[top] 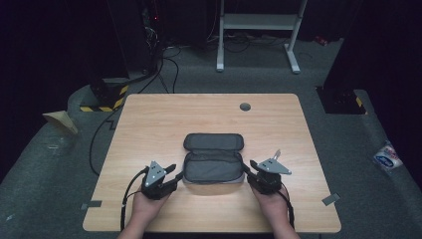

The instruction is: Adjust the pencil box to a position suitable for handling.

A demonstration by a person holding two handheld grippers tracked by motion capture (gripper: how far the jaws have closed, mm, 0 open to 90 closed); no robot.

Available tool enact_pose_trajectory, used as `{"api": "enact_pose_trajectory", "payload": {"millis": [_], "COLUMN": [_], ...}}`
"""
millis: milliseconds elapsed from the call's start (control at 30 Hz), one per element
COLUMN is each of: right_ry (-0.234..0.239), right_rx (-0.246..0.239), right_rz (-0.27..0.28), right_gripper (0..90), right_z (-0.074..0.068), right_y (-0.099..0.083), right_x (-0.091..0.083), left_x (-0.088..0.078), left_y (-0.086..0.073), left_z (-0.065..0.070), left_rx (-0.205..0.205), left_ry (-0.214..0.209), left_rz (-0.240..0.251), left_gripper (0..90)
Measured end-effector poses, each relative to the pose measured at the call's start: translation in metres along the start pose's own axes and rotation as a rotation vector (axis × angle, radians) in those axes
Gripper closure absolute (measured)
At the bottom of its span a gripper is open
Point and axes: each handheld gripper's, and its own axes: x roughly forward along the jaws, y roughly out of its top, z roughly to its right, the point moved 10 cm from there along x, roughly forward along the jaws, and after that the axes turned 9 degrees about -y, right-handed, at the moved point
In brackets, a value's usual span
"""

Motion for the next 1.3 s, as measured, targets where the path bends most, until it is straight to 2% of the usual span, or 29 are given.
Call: {"api": "enact_pose_trajectory", "payload": {"millis": [233,367,533,633,700,733,833,967,1100,1167,1300], "right_ry": [-0.026,-0.042,-0.064,-0.103,-0.142,-0.159,-0.189,-0.221,-0.219,-0.214,-0.223], "right_rx": [0.012,0.022,0.035,0.035,0.041,0.05,0.078,0.095,0.127,0.125,0.129], "right_rz": [-0.02,-0.019,-0.018,-0.018,-0.028,-0.034,-0.064,-0.106,-0.143,-0.146,-0.187], "right_gripper": [64.3,63.5,60.6,53.3,48.4,46.6,44.2,44.1,45.6,46.2,49.5], "right_z": [0.017,0.026,0.035,0.044,0.052,0.056,0.066,0.076,0.081,0.081,0.081], "right_y": [-0.007,-0.008,-0.009,-0.011,-0.015,-0.016,-0.023,-0.033,-0.041,-0.042,-0.047], "right_x": [-0.002,-0.003,-0.005,-0.004,-0.003,-0.002,0.001,0.006,0.014,0.016,0.026], "left_x": [-0.002,-0.004,-0.006,-0.003,0.0,0.002,0.006,0.007,0.008,0.008,0.008], "left_y": [-0.012,-0.022,-0.039,-0.05,-0.055,-0.058,-0.063,-0.063,-0.063,-0.063,-0.063], "left_z": [-0.023,-0.038,-0.06,-0.068,-0.07,-0.071,-0.072,-0.072,-0.07,-0.07,-0.069], "left_rx": [-0.035,-0.045,-0.097,-0.137,-0.146,-0.136,-0.132,-0.142,-0.146,-0.146,-0.133], "left_ry": [0.048,0.092,0.137,0.129,0.14,0.145,0.159,0.165,0.158,0.154,0.149], "left_rz": [-0.037,-0.069,-0.119,-0.16,-0.177,-0.192,-0.223,-0.22,-0.221,-0.222,-0.225], "left_gripper": [54.1,53.1,50.5,52.9,52.0,51.0,47.7,44.2,42.7,42.7,42.7]}}
